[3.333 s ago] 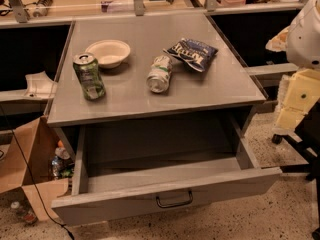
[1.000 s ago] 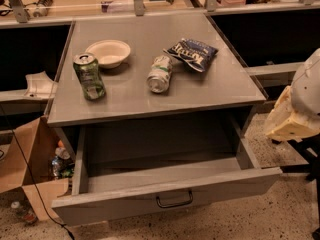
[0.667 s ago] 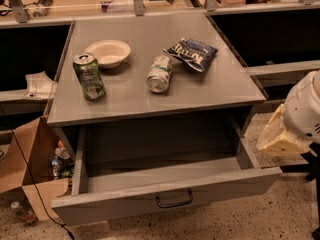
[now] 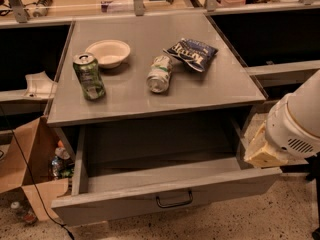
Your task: Close top drawer
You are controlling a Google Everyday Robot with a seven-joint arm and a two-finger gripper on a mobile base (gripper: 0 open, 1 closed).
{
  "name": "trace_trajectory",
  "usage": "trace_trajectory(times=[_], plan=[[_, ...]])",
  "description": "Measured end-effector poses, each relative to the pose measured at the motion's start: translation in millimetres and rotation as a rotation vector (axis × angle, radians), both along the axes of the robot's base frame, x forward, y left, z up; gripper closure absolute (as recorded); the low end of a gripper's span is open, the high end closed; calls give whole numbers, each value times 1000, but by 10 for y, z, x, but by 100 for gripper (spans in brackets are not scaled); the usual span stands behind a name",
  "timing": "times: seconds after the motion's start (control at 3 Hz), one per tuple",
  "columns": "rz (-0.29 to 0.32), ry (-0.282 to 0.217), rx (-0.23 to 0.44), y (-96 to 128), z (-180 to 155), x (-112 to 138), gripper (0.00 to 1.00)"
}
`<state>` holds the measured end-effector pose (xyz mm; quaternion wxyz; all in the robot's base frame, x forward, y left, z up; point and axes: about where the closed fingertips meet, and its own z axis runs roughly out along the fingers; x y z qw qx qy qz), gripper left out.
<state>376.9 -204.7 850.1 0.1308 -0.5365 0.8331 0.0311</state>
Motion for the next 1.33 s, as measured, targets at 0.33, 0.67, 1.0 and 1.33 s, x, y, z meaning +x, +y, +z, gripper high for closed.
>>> trace_trajectory(times=[0.33,0.67,1.0,1.33], plan=[[-18,39,-1,9,-171,-125,100],[-46,82,-8,-8,-455,-225,100],[-74,116,-14,-32,-706,-256,100],[-93,166,-23,-55,-940,-276,100]])
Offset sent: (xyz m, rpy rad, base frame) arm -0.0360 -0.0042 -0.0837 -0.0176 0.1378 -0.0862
